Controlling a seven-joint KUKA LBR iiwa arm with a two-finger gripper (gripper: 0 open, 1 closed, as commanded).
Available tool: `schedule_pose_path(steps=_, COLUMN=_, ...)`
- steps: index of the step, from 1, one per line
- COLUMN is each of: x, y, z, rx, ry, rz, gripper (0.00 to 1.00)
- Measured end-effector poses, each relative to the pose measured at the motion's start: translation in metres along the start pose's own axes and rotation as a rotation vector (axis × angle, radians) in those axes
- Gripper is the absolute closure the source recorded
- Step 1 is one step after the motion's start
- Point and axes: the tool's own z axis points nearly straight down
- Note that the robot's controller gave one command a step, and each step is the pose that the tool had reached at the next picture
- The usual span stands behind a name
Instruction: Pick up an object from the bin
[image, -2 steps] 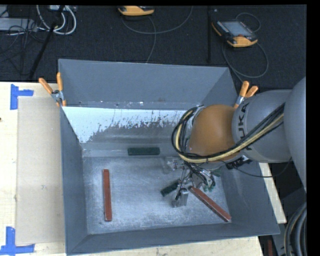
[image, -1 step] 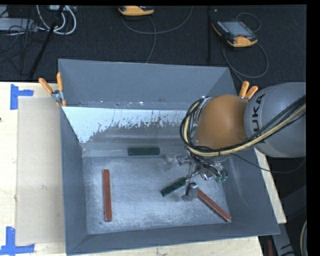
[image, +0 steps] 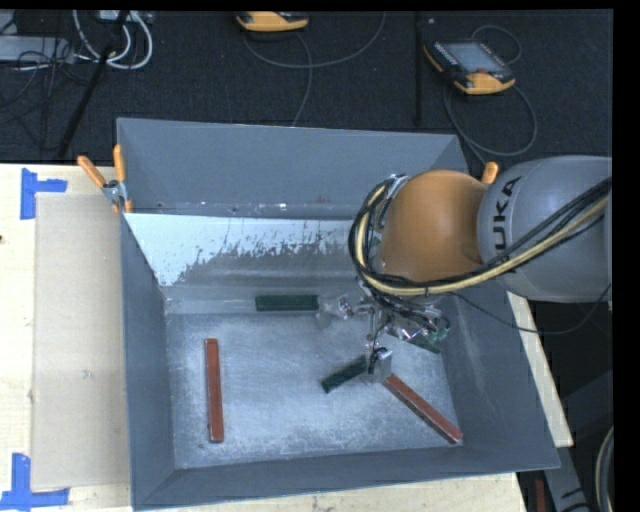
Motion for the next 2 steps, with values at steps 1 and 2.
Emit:
schedule_pose_path(steps=1, x=0.0151, y=-0.0070, z=0.0312, rx=-0.003, ry=0.005, rz=-0.209, gripper=0.00)
schedule_pose_path(steps=2, x=0.0151, y=-0.0070, z=0.0315, rx=-0.002, ry=0.002, rz=-0.203, gripper=0.00)
